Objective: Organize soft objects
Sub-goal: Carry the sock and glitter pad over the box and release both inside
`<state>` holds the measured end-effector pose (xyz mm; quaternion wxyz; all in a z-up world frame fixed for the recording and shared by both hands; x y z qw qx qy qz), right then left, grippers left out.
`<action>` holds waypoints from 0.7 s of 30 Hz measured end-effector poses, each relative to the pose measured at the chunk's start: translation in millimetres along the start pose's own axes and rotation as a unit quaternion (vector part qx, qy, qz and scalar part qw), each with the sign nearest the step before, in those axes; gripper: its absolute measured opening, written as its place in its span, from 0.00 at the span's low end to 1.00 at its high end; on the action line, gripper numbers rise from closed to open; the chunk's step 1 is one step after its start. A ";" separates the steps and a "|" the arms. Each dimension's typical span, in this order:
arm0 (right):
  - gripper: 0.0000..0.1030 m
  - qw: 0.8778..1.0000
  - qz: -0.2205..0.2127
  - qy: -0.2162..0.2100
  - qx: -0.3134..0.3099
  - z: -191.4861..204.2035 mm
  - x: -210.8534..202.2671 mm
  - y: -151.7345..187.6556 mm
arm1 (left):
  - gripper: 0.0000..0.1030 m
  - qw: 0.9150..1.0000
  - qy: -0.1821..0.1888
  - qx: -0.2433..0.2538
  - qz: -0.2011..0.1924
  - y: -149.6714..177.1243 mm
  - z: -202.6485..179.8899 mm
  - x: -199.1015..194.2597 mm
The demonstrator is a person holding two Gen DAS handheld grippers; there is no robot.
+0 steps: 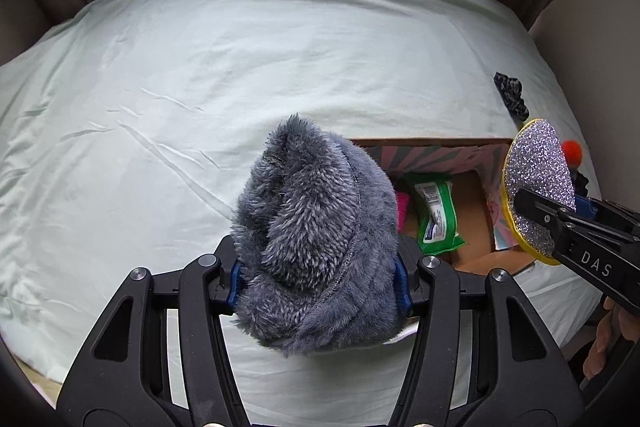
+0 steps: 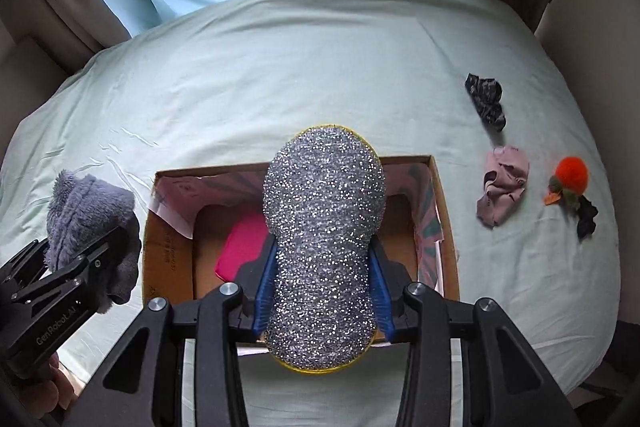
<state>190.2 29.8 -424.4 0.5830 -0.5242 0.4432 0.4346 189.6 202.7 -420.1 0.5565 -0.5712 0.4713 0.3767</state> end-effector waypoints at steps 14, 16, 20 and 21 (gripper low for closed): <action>0.37 0.988 0.145 -0.037 0.047 -18.3 81.0 -10.0 | 0.51 0.990 0.008 0.015 0.137 -5.4 -17.5 88.7; 0.37 0.986 0.155 -0.035 0.048 -20.5 84.6 -12.3 | 0.51 0.989 0.002 0.027 0.148 -4.6 -22.0 96.0; 0.37 0.984 0.168 -0.034 0.052 -26.3 89.1 -16.3 | 0.51 0.987 -0.003 0.036 0.154 -4.9 -28.2 98.8; 0.39 0.984 0.168 -0.036 0.057 -28.6 88.9 -17.1 | 0.57 0.986 -0.005 0.038 0.161 -4.6 -29.6 100.5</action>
Point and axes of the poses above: each gripper's, at about its wrist camera, not at the fingertips, and x roughly the way its jaws point, z to its left, y to its underside, the point moved 7 cm from there along x, roughly the way its jaws point, and after that the axes turned 14 degrees about z, right-handed, at the moved point
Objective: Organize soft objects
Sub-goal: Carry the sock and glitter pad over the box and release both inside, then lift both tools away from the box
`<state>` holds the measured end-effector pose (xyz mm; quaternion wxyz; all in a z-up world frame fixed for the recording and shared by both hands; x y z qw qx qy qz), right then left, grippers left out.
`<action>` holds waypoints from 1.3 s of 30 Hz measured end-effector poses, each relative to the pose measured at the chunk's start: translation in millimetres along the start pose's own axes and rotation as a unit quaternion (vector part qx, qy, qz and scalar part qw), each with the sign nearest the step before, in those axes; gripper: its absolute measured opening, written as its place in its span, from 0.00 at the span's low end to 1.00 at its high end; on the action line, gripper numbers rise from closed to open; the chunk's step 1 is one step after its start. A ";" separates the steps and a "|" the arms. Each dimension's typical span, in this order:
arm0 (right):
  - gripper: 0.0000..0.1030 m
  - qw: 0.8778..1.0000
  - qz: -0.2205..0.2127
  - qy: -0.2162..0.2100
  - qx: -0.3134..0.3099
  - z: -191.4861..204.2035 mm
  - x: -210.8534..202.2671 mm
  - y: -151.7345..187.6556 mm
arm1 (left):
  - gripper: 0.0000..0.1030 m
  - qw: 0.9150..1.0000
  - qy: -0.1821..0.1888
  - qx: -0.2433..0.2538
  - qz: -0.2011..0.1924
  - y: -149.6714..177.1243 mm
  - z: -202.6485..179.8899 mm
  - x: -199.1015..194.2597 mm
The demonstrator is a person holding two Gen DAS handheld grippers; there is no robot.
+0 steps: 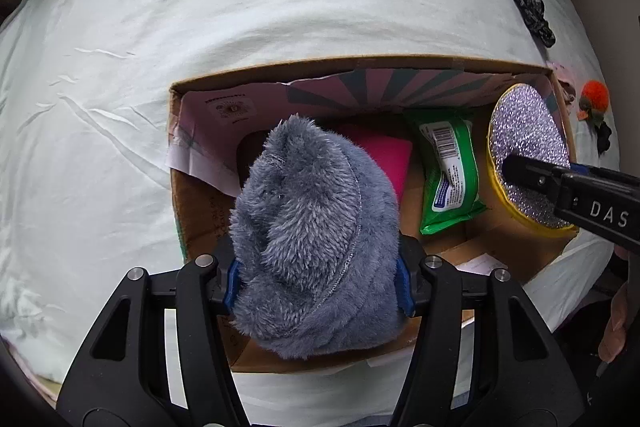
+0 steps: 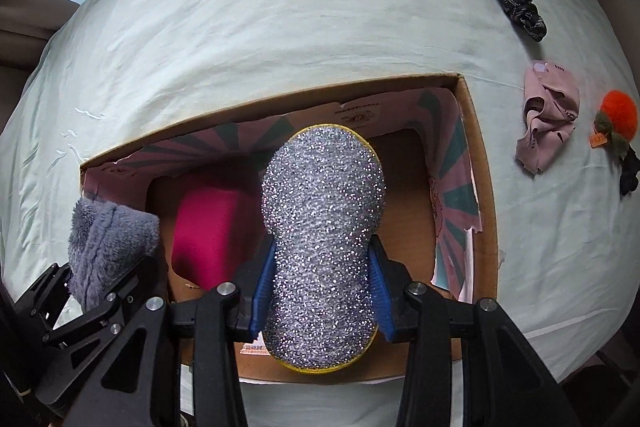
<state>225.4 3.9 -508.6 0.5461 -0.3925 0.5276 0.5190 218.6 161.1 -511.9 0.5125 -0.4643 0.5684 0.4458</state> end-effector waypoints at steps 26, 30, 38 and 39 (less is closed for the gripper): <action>0.99 0.998 -0.031 -0.047 -0.014 3.6 -48.4 36.5 | 1.00 0.999 -0.037 0.023 -0.031 27.5 -12.0 -57.2; 0.99 0.998 -0.046 -0.048 -0.021 1.8 -67.4 54.6 | 1.00 0.998 -0.025 0.015 -0.052 44.1 -6.3 -76.8; 0.99 0.993 -0.099 -0.045 -0.038 4.4 -115.4 99.9 | 1.00 0.994 -0.018 -0.014 -0.105 85.3 12.7 -125.3; 0.99 0.992 -0.107 -0.044 -0.041 5.4 -121.7 105.0 | 1.00 0.993 -0.015 -0.019 -0.115 92.0 16.2 -133.8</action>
Point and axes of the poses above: each gripper's, at about its wrist camera, not at the fingertips, and x roughly the way its jaws point, z to its left, y to its underside, the point moved 7 cm from there along x, roughly the way its jaws point, and after that the axes turned 14 degrees about z, right-handed, at the moved point
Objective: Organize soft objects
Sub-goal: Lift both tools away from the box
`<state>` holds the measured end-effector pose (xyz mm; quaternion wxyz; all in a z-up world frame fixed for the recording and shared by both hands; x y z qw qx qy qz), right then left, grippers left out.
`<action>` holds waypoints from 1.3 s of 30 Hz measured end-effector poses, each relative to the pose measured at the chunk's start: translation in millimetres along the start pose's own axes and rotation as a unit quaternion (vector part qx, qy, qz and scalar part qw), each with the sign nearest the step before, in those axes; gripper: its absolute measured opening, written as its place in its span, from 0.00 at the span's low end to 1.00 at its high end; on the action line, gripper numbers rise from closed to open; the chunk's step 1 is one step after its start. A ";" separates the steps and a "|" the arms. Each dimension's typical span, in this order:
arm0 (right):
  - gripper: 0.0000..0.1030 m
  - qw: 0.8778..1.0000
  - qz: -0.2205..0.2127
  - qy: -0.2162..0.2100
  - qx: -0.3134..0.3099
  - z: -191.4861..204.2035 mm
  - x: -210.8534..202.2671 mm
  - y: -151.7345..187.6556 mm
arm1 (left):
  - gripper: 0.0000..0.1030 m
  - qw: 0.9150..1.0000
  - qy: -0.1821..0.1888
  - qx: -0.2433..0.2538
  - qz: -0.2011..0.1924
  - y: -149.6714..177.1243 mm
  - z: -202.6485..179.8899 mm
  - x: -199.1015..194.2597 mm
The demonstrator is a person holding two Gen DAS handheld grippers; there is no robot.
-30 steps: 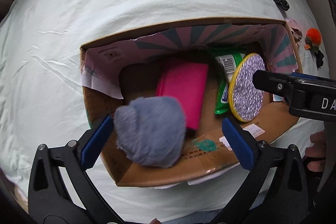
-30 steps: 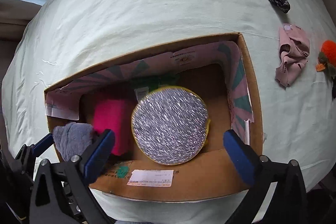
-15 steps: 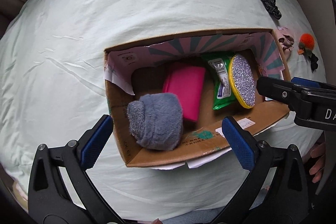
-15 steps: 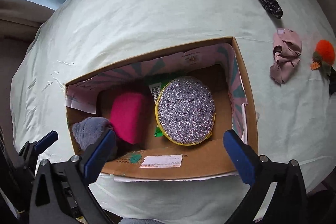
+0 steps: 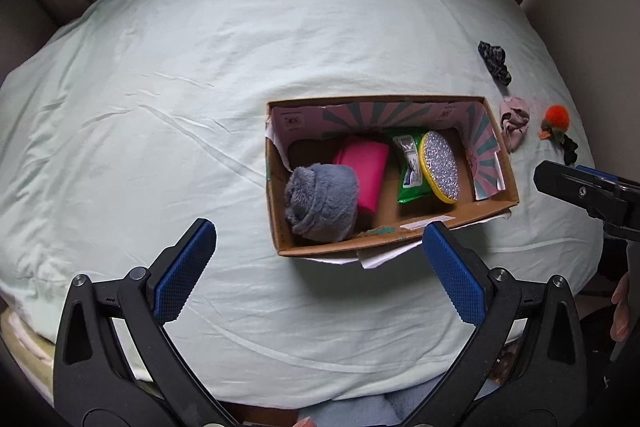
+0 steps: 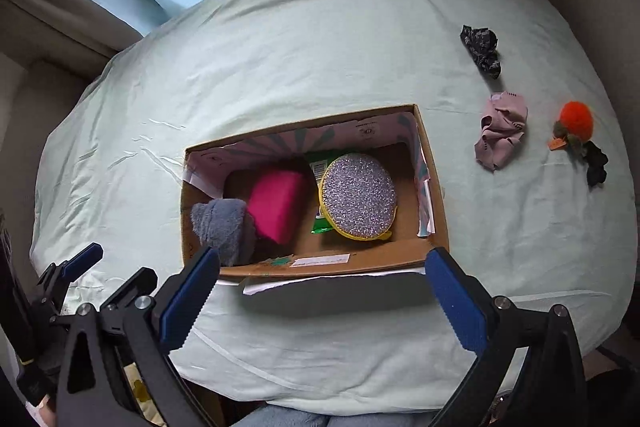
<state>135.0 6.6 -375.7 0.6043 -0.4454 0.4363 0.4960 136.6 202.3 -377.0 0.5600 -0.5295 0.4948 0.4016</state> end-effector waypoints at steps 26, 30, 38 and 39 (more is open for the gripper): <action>0.99 0.928 -0.361 0.093 -0.019 -37.4 -231.0 91.4 | 1.00 0.962 -0.034 -0.022 -0.269 43.1 -31.7 -221.2; 0.99 0.921 -0.376 0.094 -0.025 -70.2 -246.9 97.7 | 1.00 0.958 -0.019 -0.033 -0.285 44.0 -68.0 -229.0; 0.99 0.927 -0.365 0.083 -0.016 -155.1 -258.7 94.6 | 1.00 0.961 -0.005 -0.016 -0.278 34.2 -164.1 -215.8; 0.99 0.928 -0.362 0.081 -0.017 -164.7 -258.5 93.0 | 1.00 0.961 -0.003 -0.015 -0.275 31.6 -176.2 -212.3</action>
Point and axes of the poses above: each gripper's, at about its wrist camera, not at the fingertips, and x roughly the way its jaws point, z to its left, y to its underside, the point moved 7 cm from there along x, roughly the way its jaws point, and after that the axes turned 14 degrees about z, right-handed, at the moved point
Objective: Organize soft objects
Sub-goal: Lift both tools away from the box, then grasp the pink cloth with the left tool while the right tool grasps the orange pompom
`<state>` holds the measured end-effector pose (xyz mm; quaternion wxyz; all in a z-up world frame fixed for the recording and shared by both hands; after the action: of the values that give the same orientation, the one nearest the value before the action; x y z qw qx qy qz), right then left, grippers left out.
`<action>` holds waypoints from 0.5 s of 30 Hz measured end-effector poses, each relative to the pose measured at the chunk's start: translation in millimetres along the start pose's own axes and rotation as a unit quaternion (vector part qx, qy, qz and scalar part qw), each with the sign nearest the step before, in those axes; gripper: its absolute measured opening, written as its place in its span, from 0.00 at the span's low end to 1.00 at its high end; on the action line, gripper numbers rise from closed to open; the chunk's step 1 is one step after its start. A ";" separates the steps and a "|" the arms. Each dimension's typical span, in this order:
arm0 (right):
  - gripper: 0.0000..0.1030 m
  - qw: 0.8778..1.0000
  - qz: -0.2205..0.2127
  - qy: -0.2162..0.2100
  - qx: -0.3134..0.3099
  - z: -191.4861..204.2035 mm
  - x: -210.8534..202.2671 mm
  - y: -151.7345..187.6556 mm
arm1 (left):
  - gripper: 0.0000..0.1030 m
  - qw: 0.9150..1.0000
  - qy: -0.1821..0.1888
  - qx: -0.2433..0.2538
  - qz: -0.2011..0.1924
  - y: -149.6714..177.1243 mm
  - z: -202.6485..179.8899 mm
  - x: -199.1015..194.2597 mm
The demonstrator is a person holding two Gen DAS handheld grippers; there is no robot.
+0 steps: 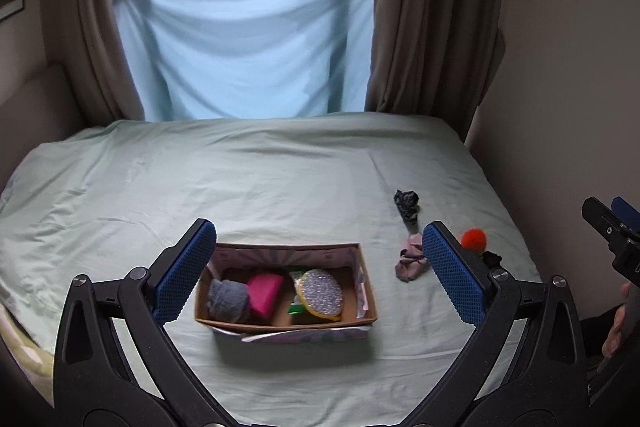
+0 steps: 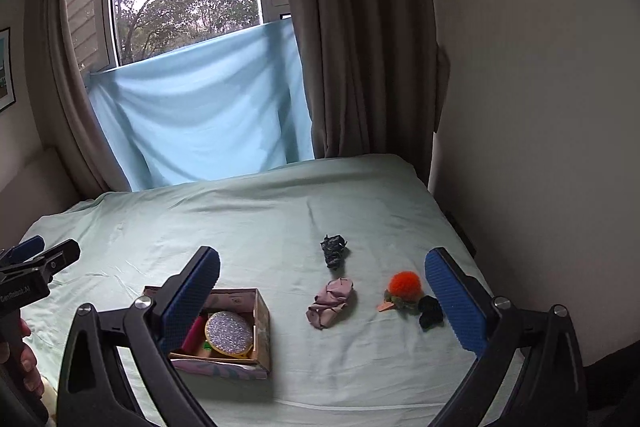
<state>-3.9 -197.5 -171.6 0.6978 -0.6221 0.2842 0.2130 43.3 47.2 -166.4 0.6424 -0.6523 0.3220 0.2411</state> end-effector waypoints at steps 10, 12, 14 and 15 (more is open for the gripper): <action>0.99 0.998 0.053 -0.037 -0.019 -98.8 68.3 3.1 | 1.00 0.998 0.019 0.001 0.052 10.2 -113.6 79.9; 0.99 0.997 0.066 -0.044 -0.022 -115.1 89.5 5.8 | 1.00 0.997 0.024 0.001 0.068 13.3 -133.1 102.5; 0.99 0.996 0.078 -0.046 -0.025 -130.4 111.8 8.8 | 1.00 0.996 0.033 0.006 0.082 17.0 -150.2 124.3; 0.99 0.995 0.084 -0.047 -0.025 -136.5 122.7 10.2 | 1.00 0.995 0.035 0.010 0.091 19.0 -158.2 136.7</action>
<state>63.3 -338.0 -269.2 0.6743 -0.6022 0.2973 0.3070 106.2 -124.4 -269.7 0.6127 -0.6221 0.4043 0.2722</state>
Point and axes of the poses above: each gripper's, at about its wrist camera, not at the fingertips, and x roughly the way its jaws point, z to its left, y to its underside, the point moved 7 cm from there along x, roughly the way its jaws point, and after that the axes turned 14 degrees about z, right-handed, at the moved point
